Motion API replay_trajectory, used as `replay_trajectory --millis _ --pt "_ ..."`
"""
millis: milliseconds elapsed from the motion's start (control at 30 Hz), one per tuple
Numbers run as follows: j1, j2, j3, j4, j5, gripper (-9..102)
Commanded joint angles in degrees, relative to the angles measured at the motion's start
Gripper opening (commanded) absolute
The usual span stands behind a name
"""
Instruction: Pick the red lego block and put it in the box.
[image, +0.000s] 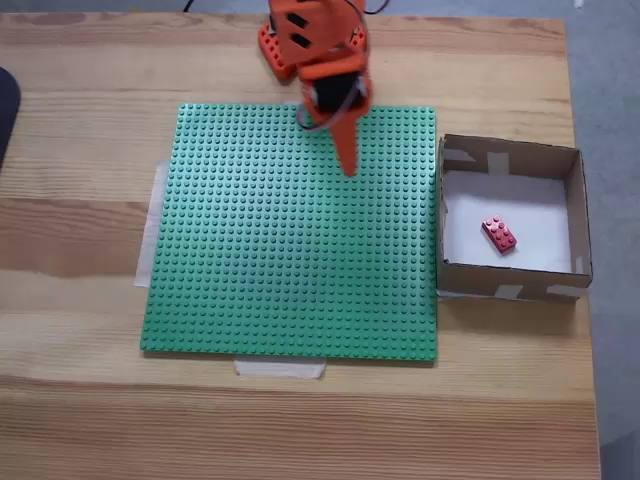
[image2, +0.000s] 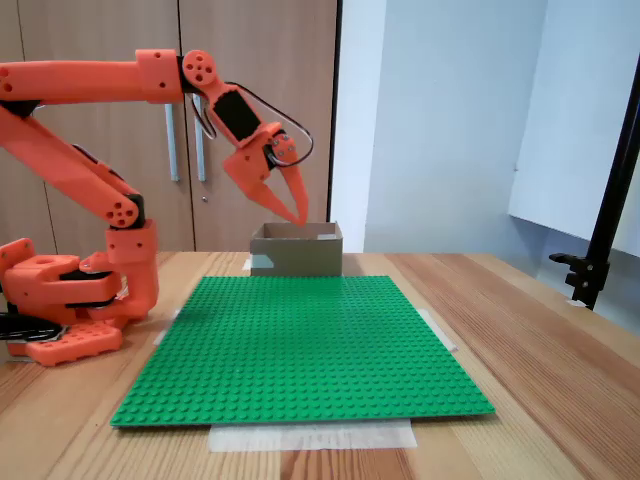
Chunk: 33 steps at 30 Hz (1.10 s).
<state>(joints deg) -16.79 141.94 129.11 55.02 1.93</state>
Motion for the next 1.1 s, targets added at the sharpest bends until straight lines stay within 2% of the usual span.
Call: replay_trajectory --millis 0,433,867,1067 --pt "3.9 4.6 3.0 -2.3 -1.4 -1" --pt "14.1 18.5 20.5 -8.1 -3.4 -1" --pt "14.0 33.9 35.5 -7.6 -4.3 -1" --pt "14.2 34.9 39.8 -11.5 -5.1 -1"
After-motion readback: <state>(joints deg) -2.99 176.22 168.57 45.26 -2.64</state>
